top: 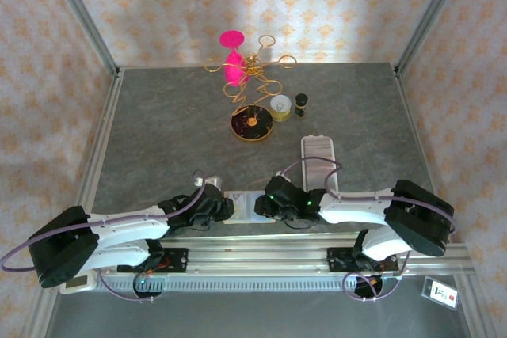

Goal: Put the credit cards into the card holder

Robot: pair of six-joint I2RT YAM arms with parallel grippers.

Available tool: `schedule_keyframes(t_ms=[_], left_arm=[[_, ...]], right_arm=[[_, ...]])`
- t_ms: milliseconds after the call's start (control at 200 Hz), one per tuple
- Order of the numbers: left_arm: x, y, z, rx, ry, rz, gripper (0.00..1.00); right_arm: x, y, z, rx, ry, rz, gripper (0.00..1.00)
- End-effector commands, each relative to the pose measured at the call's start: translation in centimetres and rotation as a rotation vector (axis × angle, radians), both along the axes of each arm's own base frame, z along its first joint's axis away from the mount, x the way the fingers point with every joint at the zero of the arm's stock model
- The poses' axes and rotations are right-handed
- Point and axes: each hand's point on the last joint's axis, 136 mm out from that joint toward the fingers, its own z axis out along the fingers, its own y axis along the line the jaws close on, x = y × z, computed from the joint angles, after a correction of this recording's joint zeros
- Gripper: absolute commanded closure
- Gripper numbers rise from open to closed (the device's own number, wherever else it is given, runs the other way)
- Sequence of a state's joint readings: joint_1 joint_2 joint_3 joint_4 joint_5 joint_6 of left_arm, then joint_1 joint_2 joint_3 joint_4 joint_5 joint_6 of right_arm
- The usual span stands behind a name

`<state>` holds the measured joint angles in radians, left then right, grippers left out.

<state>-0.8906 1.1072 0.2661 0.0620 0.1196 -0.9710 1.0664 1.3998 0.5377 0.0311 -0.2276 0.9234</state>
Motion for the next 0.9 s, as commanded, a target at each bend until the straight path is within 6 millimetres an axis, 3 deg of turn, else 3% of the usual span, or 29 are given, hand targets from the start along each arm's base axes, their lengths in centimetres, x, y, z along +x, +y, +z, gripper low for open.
schedule_keyframes(t_ms=[0, 325, 896], left_arm=[[-1.5, 1.2, -1.7, 0.048, 0.055, -0.005, 0.75], [-1.5, 1.4, -1.8, 0.044, 0.052, 0.001, 0.75], [-1.5, 1.2, -1.8, 0.029, 0.057, 0.004, 0.77]], right_arm=[[-0.3, -0.4, -1.3, -0.05, 0.015, -0.006, 0.57], [0.3, 3.1, -0.1, 0.032, 0.007, 0.031, 0.57], [1.0, 5.7, 2.4, 0.189, -0.011, 0.022, 0.59]])
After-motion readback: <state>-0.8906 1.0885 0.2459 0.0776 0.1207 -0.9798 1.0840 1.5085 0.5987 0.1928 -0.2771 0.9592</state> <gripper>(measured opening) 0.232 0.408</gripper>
